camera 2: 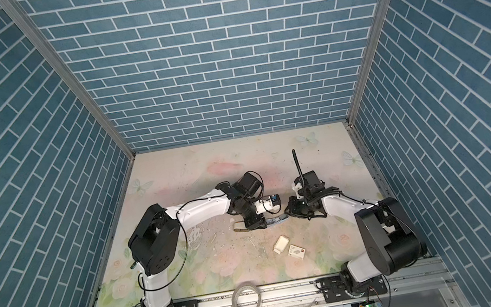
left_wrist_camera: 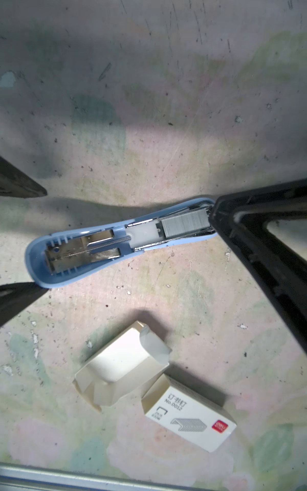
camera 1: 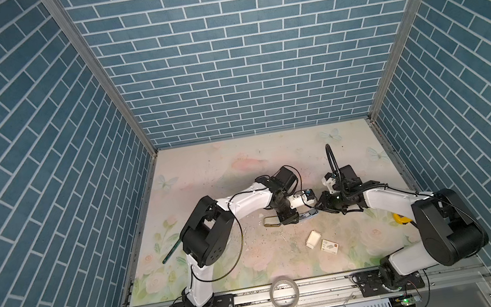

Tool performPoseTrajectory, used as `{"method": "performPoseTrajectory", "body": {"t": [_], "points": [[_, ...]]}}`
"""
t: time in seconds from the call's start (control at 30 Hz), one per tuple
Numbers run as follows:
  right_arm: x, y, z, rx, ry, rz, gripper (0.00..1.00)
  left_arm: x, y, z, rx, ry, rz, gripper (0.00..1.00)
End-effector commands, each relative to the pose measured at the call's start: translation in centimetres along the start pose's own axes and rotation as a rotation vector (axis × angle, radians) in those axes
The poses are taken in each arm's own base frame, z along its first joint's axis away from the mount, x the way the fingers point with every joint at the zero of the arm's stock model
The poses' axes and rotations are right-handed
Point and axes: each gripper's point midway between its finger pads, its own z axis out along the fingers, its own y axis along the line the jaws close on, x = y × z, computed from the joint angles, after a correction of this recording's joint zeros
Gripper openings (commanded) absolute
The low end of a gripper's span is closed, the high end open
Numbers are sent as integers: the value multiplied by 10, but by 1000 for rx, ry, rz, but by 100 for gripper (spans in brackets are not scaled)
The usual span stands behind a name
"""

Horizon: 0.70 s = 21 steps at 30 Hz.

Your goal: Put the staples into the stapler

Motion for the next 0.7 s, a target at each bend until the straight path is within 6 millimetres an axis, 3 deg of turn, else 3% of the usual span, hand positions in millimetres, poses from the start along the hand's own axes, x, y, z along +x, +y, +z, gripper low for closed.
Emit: {"method": "performPoseTrajectory", "body": {"t": [0.0,0.67], "points": [[-3,2,1,-7,1,-37,22,7,-3,8,8,26,4,51],[10,-9,4,23,38,-26,18,9,-4,6,3,23,8,35]]}}
